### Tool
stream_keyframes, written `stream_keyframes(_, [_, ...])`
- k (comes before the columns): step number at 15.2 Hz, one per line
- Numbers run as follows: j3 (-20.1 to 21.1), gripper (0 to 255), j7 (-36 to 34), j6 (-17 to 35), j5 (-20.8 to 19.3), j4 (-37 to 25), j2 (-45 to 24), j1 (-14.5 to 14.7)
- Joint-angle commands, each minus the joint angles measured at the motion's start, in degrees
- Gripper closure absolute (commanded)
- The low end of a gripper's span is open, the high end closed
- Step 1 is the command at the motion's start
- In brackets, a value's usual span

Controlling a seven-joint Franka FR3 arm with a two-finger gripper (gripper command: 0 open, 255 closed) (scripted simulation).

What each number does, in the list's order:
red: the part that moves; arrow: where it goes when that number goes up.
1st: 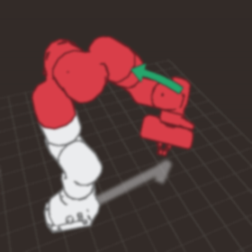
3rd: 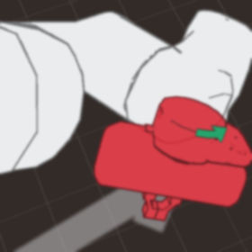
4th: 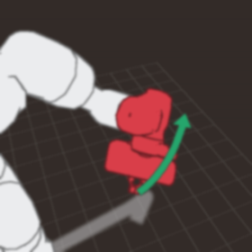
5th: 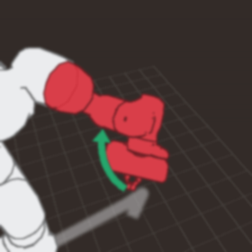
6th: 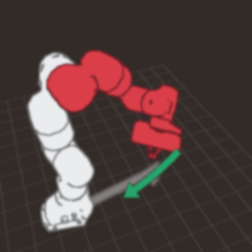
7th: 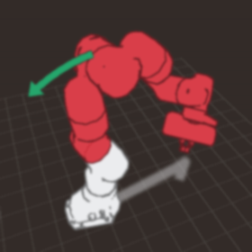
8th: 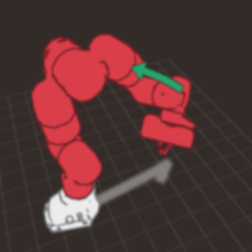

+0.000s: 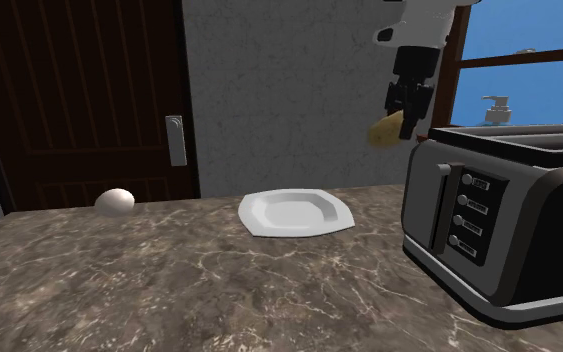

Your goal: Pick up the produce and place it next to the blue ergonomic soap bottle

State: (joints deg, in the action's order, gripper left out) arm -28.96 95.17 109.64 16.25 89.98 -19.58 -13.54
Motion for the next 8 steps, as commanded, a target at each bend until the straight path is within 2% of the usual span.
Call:
stream_keyframes(1, [0.1,255,0.3,1.4,0.2,1.2,-0.1,0.1])
stream_keyframes(8, [0.5,255,1.4,6.1,1.3,5.0,-1.4,0.1])
